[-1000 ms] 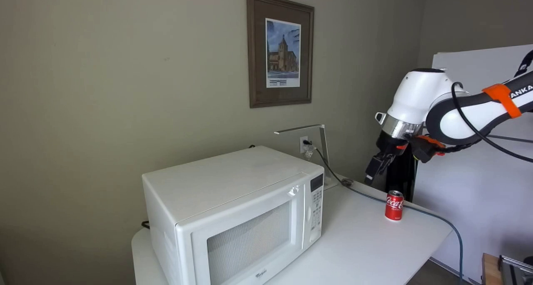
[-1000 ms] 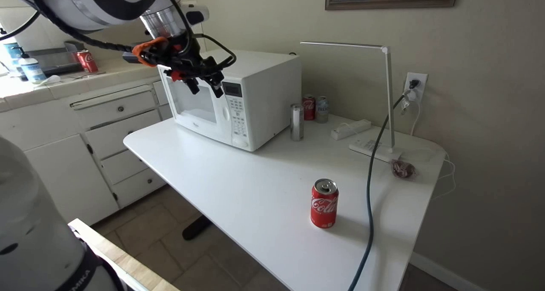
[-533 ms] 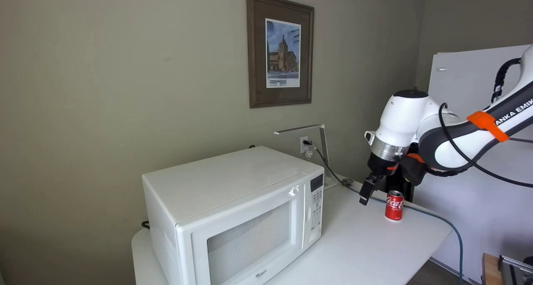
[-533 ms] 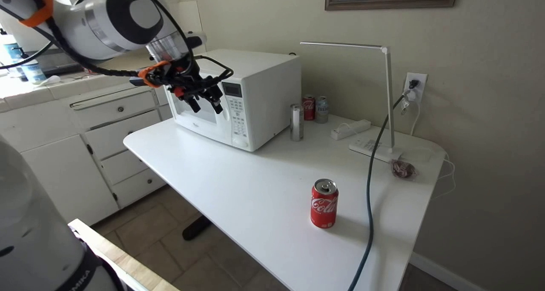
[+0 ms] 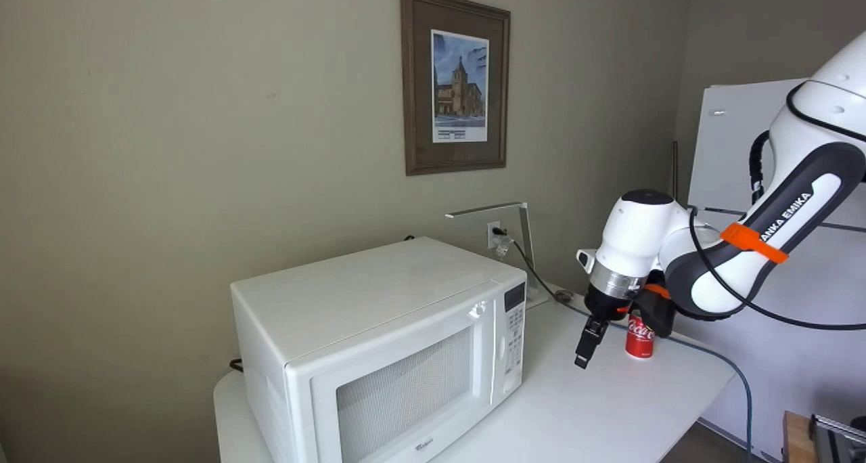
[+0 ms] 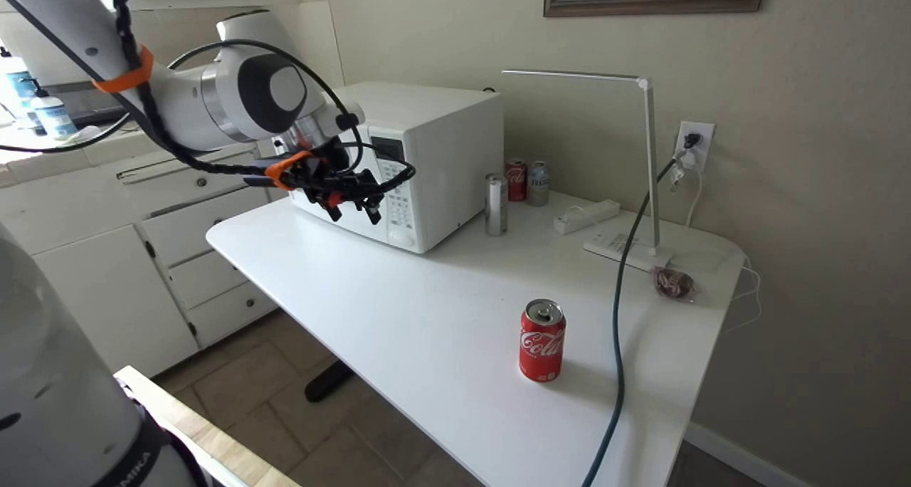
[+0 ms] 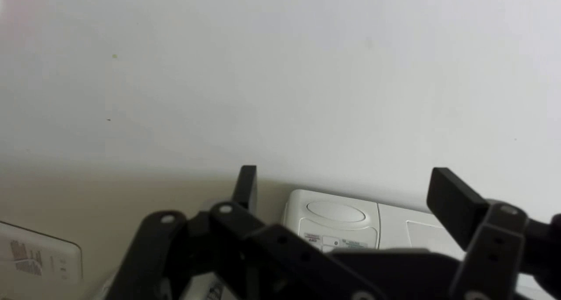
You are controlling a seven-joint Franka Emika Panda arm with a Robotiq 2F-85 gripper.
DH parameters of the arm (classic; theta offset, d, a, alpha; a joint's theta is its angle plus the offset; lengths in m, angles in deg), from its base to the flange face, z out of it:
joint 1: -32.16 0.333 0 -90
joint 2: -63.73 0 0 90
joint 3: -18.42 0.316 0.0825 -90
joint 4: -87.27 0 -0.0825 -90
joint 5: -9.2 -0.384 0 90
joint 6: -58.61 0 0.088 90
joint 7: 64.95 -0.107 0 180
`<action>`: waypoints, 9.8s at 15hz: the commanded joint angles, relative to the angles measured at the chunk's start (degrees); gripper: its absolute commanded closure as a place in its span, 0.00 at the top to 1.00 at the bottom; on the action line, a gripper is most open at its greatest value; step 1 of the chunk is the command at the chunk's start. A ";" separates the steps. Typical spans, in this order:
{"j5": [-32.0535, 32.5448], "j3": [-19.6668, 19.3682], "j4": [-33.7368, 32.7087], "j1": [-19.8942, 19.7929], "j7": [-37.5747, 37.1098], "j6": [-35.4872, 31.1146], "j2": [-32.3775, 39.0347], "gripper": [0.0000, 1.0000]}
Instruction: Open the microwave door
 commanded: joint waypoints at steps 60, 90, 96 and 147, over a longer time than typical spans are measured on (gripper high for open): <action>-19.72 -11.51 -2.38 17.39 7.42 -83.13 49.26 0.00; -23.23 -14.10 -20.04 16.96 21.03 -82.20 58.39 0.00; -21.85 -15.83 -19.49 16.46 24.21 -82.44 58.44 0.00; -7.77 -25.68 -27.69 20.02 52.04 -85.09 63.29 0.00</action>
